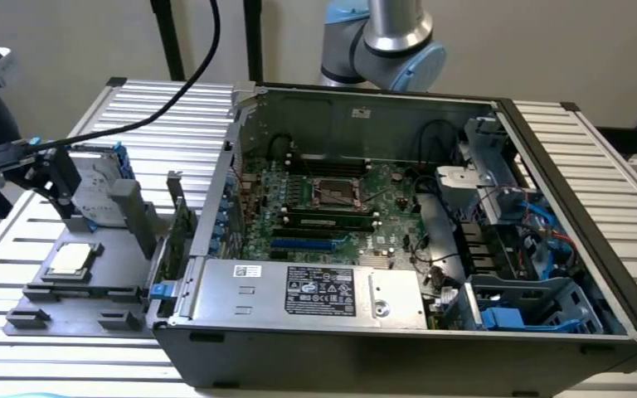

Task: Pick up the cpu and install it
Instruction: 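Pick up the cpu and move it towards the insertion slot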

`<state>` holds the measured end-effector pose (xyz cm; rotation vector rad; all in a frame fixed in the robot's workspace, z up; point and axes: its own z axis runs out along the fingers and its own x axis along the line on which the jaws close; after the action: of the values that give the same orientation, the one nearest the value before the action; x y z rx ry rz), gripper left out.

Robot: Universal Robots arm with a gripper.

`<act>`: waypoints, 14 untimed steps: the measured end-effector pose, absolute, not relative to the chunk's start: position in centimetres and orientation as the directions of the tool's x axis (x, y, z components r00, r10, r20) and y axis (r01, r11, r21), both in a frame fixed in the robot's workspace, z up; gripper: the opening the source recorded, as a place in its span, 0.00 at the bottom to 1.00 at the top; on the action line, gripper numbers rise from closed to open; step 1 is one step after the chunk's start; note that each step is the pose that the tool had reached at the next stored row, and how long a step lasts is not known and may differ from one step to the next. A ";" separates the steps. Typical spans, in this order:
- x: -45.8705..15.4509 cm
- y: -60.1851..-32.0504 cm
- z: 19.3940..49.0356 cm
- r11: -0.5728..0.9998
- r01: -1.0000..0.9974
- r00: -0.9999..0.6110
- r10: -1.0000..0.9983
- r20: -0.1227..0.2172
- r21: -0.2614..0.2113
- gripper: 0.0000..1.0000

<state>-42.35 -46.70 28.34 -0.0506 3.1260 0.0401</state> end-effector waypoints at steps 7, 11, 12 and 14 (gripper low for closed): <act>-42.4 -46.7 27.1 0.999 -0.026 -1.000 -0.025 -0.015 0.025 0.79; -42.4 -46.7 26.3 0.999 -0.024 -1.000 -0.024 -0.015 0.025 0.79; -42.4 -46.7 26.2 0.999 -0.024 -1.000 -0.024 -0.015 0.025 0.79; -42.4 -46.8 25.8 0.999 -0.023 -1.000 -0.023 -0.015 0.025 0.79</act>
<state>-42.35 -46.77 25.80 -0.0361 3.1261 0.0399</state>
